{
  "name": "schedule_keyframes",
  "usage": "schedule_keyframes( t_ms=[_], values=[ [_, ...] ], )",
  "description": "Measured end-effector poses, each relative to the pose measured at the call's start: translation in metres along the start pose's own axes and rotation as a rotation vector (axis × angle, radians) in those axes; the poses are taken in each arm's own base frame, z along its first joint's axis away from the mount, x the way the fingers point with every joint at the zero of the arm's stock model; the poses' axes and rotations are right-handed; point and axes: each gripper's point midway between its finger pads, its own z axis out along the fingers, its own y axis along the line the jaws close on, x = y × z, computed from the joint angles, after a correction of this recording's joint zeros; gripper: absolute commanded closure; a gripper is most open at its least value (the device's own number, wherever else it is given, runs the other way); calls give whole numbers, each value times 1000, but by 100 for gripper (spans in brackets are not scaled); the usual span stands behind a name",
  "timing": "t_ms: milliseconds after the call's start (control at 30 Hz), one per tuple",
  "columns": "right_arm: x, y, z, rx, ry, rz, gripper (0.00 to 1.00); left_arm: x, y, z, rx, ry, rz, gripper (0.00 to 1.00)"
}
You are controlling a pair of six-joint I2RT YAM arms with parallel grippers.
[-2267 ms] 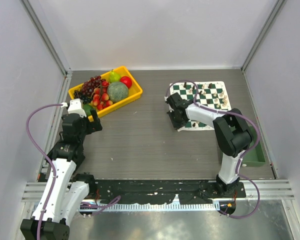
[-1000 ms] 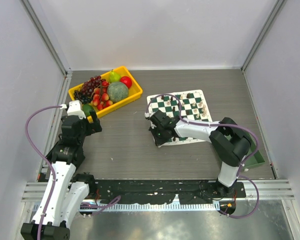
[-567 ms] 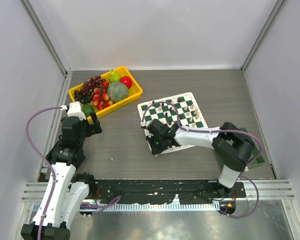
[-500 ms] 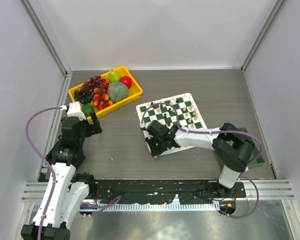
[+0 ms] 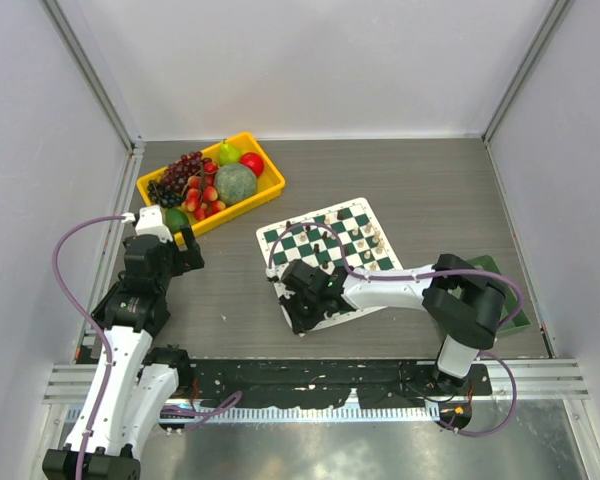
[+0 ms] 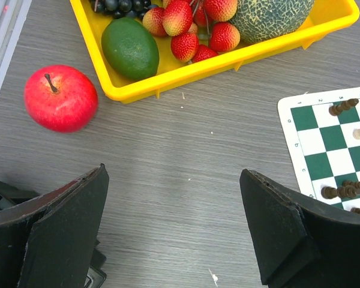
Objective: Set up the chess pieces on the board
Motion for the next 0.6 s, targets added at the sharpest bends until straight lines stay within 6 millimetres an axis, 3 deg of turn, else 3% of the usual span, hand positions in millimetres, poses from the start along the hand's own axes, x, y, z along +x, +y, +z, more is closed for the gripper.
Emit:
schedule_keyframes(
  t_ms=[300,600],
  values=[
    [5,13,0,-35,11,-21,73,1,0,0,1,3,0,1],
    [19,14,-10,-27,65,-50,59,-3,-7,0,32,-14,-22,1]
  ],
)
